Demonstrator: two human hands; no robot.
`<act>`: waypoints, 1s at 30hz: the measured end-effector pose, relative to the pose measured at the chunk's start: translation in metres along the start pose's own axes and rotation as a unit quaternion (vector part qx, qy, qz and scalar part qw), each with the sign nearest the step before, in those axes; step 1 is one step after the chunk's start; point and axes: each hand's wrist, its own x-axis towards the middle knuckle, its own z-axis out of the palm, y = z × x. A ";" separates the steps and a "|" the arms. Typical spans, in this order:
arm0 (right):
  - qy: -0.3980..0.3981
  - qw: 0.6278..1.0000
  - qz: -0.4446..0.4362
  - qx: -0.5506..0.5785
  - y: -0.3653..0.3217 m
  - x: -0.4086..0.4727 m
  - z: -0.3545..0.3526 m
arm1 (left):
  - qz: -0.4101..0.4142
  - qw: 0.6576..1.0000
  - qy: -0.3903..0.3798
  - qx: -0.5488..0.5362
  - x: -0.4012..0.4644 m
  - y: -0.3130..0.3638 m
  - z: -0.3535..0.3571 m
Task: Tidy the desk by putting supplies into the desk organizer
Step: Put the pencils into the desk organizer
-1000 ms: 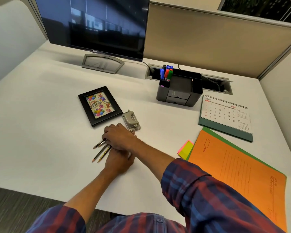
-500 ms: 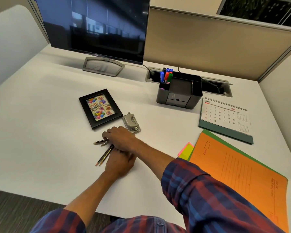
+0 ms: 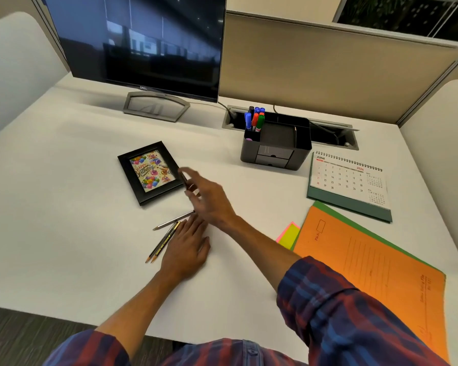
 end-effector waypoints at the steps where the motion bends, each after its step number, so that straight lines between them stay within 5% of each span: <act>1: 0.024 0.999 0.015 0.026 0.003 0.000 -0.008 | -0.003 1.000 -0.004 0.004 0.000 0.000 0.001; 7: 0.157 0.982 0.068 0.076 0.034 -0.002 -0.068 | -0.005 1.000 -0.002 -0.001 -0.001 0.001 0.000; 20: 0.393 0.915 0.076 -0.052 0.091 0.003 -0.198 | -0.002 1.000 0.002 0.007 0.001 -0.004 0.006; 25: 0.353 0.912 0.102 -0.179 0.116 -0.002 -0.221 | 0.000 1.000 0.004 0.009 0.000 -0.004 0.006; 30: 0.275 0.927 0.168 -0.193 0.132 -0.008 -0.220 | -0.002 1.000 0.002 0.008 0.000 -0.004 0.006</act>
